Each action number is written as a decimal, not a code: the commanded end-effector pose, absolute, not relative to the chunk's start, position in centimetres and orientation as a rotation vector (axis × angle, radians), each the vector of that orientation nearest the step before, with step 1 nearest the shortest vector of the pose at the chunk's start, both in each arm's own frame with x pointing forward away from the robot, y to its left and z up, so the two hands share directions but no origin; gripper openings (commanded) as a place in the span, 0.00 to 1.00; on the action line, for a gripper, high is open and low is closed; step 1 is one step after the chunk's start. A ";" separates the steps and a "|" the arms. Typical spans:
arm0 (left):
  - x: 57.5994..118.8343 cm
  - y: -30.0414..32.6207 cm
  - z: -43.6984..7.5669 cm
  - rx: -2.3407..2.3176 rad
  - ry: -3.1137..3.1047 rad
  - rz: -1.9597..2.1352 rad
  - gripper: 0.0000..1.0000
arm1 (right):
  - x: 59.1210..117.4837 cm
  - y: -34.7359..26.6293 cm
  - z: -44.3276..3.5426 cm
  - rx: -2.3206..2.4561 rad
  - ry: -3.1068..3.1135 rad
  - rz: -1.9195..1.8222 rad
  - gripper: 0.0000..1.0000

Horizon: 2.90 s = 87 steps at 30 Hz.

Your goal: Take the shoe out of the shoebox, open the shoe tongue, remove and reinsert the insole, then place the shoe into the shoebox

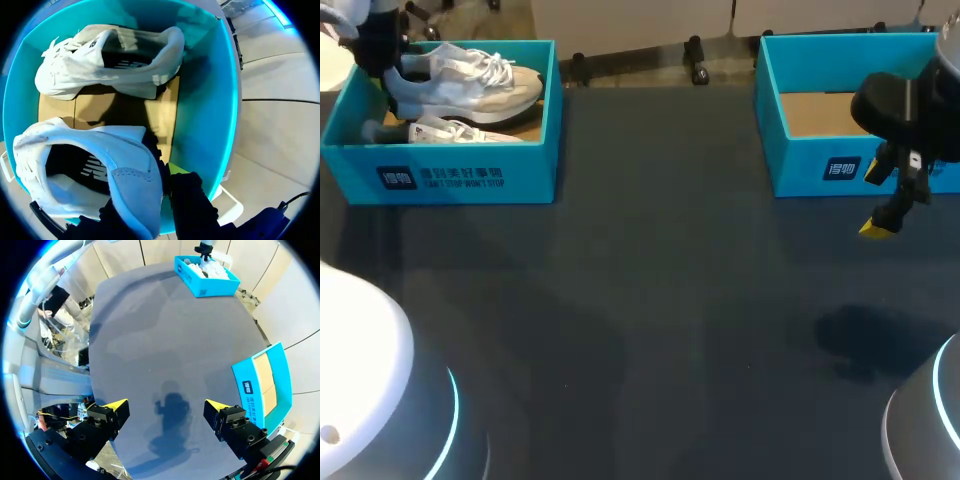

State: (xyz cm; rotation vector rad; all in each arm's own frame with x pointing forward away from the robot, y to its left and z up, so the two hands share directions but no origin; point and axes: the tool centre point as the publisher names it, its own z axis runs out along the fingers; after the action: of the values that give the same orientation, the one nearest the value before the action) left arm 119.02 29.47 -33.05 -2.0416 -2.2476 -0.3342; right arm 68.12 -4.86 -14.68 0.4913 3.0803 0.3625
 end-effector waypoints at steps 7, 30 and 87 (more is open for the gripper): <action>120.9 30.2 -34.1 -2.039 -2.165 -0.250 0.00 | 68.3 -4.8 -14.7 0.492 3.084 0.358 1.00; 122.4 29.6 -37.8 -2.008 -2.140 -0.201 0.00 | 68.3 -4.8 -14.7 0.492 3.084 0.358 1.00; 113.2 30.4 -27.2 -2.256 -2.149 0.056 1.00 | 68.3 -4.8 -14.7 0.492 3.084 0.358 1.00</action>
State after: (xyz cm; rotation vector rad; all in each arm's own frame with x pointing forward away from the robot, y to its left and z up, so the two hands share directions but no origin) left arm 115.98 30.39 -27.98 -2.2254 -2.1091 0.1226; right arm 68.12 -4.86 -14.68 0.4912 3.0803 0.3624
